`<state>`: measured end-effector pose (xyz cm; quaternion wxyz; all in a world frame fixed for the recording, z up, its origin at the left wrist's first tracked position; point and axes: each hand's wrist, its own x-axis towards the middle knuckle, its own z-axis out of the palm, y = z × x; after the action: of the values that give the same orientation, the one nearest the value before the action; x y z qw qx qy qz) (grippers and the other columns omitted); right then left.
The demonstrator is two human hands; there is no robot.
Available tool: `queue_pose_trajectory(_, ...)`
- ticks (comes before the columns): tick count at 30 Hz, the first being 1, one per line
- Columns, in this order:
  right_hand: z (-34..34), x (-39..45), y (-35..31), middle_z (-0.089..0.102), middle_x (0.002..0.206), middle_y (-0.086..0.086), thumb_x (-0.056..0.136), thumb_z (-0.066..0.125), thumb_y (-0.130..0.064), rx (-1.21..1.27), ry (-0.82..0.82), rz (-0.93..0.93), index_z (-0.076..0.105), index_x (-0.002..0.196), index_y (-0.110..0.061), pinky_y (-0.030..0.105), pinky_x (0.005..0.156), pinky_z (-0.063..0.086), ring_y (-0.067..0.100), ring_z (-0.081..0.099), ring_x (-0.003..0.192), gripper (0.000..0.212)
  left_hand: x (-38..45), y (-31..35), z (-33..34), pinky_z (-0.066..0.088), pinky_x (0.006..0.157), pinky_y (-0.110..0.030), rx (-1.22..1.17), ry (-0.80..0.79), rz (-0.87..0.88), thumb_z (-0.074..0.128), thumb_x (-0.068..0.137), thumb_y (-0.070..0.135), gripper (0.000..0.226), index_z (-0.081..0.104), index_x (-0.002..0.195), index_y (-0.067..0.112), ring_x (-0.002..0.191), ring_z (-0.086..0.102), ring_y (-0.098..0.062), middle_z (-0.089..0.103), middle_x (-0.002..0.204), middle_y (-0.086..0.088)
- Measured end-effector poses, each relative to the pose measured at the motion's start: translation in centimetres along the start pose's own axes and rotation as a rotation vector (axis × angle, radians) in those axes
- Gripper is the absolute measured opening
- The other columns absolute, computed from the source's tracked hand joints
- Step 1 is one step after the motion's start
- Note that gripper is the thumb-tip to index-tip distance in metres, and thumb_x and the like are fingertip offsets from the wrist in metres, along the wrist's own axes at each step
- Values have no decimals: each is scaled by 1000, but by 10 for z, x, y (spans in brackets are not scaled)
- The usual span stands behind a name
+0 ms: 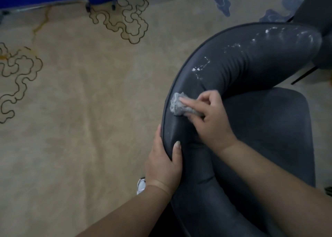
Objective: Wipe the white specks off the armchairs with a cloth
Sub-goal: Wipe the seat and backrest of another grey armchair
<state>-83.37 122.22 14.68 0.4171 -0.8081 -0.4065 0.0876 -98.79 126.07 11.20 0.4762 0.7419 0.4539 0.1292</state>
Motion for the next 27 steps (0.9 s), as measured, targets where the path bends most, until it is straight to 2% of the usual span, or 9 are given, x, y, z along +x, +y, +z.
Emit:
queue_pose_trajectory(6, -3, 63, 11, 36, 99, 5, 79, 72, -6, -24, 77, 166, 67, 118, -18, 6, 93, 33, 16, 46, 94, 41, -2, -1, -1, 31, 93, -16, -3, -7, -19, 37, 79, 64, 79, 29, 149, 28, 117, 41, 0, 47, 134, 18)
queue_pose_trajectory(9, -2, 30, -2, 39, 98, 10, 78, 71, -3, -35, 1, 81, 66, 118, -17, 22, 95, 41, 24, 49, 93, 43, 0, 1, -1, 33, 96, -17, -42, -20, -38, 41, 76, 62, 81, 30, 148, 28, 121, 44, -2, 47, 141, 13)
queue_pose_trajectory(12, -5, -12, -19, 45, 94, 15, 77, 73, 1, -39, -177, -92, 70, 112, -16, 35, 83, 47, 29, 49, 83, 40, 2, 0, -2, 35, 103, -20, -103, -58, -39, 50, 73, 60, 82, 30, 148, 31, 127, 43, 0, 45, 143, 16)
queue_pose_trajectory(14, -10, -8, -22, 47, 92, 17, 76, 73, 2, -94, -285, -155, 73, 109, -17, 40, 81, 47, 31, 49, 83, 38, 3, -1, -2, 36, 103, -20, -119, -72, -39, 54, 72, 58, 82, 28, 147, 37, 127, 42, 5, 43, 141, 27)
queue_pose_trajectory(17, -13, 17, -24, 49, 93, 19, 78, 72, -1, -185, -299, -149, 74, 106, -19, 48, 80, 46, 34, 49, 86, 33, 2, 1, -2, 35, 98, -16, -136, -75, -54, 57, 71, 57, 80, 27, 143, 45, 119, 42, 13, 41, 127, 44)
queue_pose_trajectory(21, -10, -9, -28, 51, 91, 18, 81, 68, -6, -200, -373, -284, 76, 102, -21, 50, 71, 47, 36, 49, 81, 27, 2, 2, -3, 44, 97, -23, -152, -57, -43, 59, 70, 51, 70, 43, 135, 33, 115, 55, -1, 58, 124, 18)
queue_pose_trajectory(23, -11, -17, -28, 51, 91, 17, 83, 68, -11, -194, -403, -304, 76, 103, -24, 50, 69, 47, 34, 49, 81, 25, 3, 3, -4, 50, 93, -31, -159, -65, -59, 60, 69, 50, 65, 47, 130, 32, 107, 59, -2, 62, 116, 15)
queue_pose_trajectory(25, -12, -5, -22, 49, 91, 17, 83, 69, -9, -203, -354, -259, 74, 107, -24, 48, 74, 47, 33, 49, 82, 29, 1, 6, -6, 50, 90, -26, -130, -69, -77, 59, 66, 56, 69, 46, 131, 35, 104, 58, 1, 62, 117, 18)
queue_pose_trajectory(27, -9, 12, -14, 47, 93, 17, 80, 71, -5, -168, -186, -148, 72, 110, -20, 35, 85, 46, 31, 50, 85, 33, 1, 8, -7, 50, 89, -27, -118, -79, -107, 59, 64, 59, 70, 46, 130, 37, 102, 58, 2, 61, 116, 20)
